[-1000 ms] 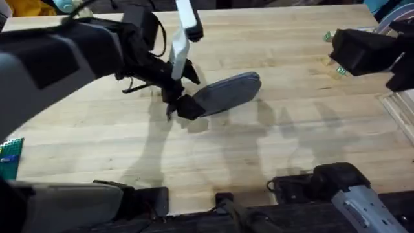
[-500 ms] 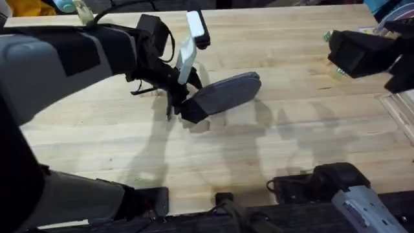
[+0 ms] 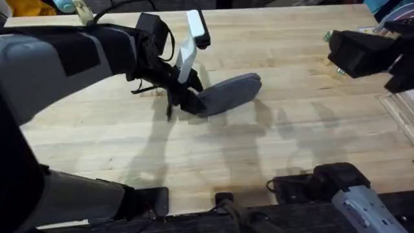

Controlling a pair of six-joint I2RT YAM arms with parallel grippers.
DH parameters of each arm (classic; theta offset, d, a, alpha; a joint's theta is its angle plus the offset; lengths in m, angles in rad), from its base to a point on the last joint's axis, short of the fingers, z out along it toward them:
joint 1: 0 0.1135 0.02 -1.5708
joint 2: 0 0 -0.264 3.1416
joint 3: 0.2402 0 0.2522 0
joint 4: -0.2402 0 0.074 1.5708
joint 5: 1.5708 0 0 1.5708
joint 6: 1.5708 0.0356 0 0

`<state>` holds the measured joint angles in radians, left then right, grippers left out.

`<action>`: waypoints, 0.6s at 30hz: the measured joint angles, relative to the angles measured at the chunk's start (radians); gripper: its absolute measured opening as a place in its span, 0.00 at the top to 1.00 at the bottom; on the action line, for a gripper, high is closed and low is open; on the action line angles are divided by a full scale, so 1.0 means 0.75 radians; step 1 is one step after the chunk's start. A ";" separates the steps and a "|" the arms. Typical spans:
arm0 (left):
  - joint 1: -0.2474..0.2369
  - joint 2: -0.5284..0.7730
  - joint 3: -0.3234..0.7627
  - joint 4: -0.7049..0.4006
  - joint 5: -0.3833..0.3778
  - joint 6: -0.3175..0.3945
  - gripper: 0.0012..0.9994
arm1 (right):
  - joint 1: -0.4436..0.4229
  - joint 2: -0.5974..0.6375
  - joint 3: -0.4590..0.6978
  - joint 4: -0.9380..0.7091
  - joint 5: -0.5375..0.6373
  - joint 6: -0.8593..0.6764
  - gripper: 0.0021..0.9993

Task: Unzip the bag, pick up the pens from the table one at a time and place them inside, then zip the bag closed.

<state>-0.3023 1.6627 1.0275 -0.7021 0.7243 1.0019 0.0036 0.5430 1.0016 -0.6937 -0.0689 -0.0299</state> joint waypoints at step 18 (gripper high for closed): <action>0.000 0.000 0.004 0.005 -0.005 0.001 0.96 | 0.000 0.001 0.000 -0.009 -0.005 0.000 0.00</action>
<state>-0.3023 1.6625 1.0306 -0.6981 0.7208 1.0027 0.0036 0.5434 1.0016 -0.7004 -0.0723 -0.0299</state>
